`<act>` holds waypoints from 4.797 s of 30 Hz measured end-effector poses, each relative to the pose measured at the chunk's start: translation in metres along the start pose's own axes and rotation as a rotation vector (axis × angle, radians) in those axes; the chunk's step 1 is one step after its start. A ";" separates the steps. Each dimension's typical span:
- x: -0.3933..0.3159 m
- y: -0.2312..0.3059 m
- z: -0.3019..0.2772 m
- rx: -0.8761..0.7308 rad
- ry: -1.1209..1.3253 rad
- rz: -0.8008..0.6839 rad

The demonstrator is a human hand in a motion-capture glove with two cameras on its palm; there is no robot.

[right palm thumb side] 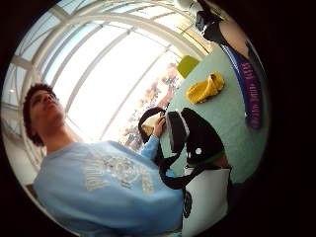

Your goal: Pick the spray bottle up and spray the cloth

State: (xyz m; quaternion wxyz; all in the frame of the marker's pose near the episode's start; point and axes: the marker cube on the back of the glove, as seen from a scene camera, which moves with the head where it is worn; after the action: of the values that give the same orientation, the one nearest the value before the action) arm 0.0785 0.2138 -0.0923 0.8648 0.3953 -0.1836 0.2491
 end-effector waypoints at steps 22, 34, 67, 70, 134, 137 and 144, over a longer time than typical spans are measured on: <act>0.054 -0.075 0.043 -0.065 -0.251 0.248; 0.057 -0.082 0.052 -0.001 -0.204 0.226; 0.003 -0.173 0.128 -1.001 0.134 0.399; 0.006 -0.172 0.135 -1.057 0.178 0.440; -0.022 -0.165 0.161 -1.058 0.160 0.365; -0.039 -0.166 0.168 -0.998 0.088 0.291; -0.088 -0.164 0.205 -0.837 -0.149 0.108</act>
State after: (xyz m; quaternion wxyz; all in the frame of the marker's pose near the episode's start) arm 0.0774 -0.0629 -0.1075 0.9207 0.0171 -0.3514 0.1689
